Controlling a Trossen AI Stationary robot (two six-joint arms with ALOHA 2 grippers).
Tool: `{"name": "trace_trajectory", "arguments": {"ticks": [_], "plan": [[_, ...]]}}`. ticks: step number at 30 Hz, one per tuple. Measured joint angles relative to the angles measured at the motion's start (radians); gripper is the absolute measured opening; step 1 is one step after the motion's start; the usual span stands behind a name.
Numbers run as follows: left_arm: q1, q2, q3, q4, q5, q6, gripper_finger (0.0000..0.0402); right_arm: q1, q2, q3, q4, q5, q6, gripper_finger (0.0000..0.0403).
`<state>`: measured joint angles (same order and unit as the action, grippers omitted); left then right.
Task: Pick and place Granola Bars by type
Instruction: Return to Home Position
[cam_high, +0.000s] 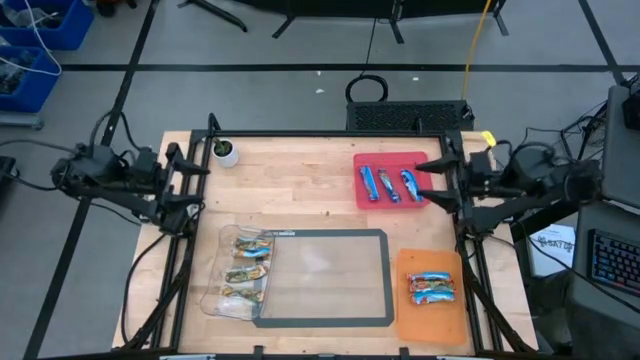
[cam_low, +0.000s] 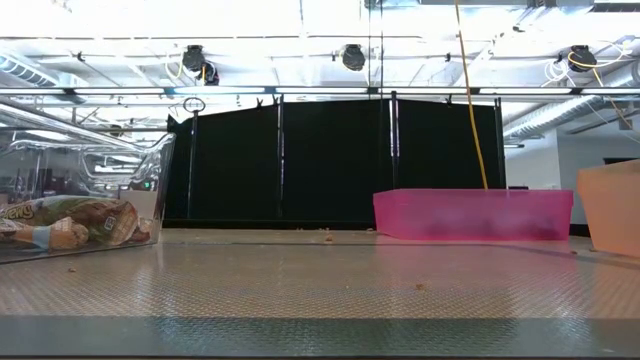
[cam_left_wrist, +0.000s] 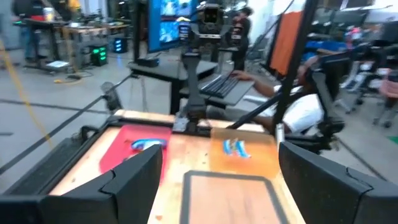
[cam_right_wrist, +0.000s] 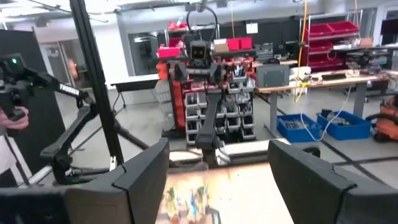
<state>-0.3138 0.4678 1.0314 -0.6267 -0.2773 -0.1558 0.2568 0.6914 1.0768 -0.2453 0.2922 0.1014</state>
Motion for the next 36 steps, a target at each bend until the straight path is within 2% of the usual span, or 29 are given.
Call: {"name": "trace_trajectory", "arguments": {"ticks": [6,14,20,26,36], "plan": [[0.0,-0.078,-0.119,0.013,-0.021,-0.024,0.0321,0.0,-0.118,-0.252,0.129,-0.001,0.018,0.0263],[0.0,-0.274,-0.356,0.156,-0.035,-0.045,0.0311,0.0,-0.254,-0.522,0.304,0.024,0.048,0.0263],[0.0,-0.374,-0.495,0.17,-0.08,-0.11,0.031,0.0,-0.314,-0.641,0.365,0.054,0.07,0.0263],[0.0,-0.435,-0.581,0.192,-0.083,-0.139,0.031,0.0,-0.365,-0.739,0.408,0.048,0.137,0.0263],[0.0,-0.463,-0.635,0.201,0.007,-0.133,0.031,0.0,-0.384,-0.938,0.662,0.023,0.177,0.0263]]}}
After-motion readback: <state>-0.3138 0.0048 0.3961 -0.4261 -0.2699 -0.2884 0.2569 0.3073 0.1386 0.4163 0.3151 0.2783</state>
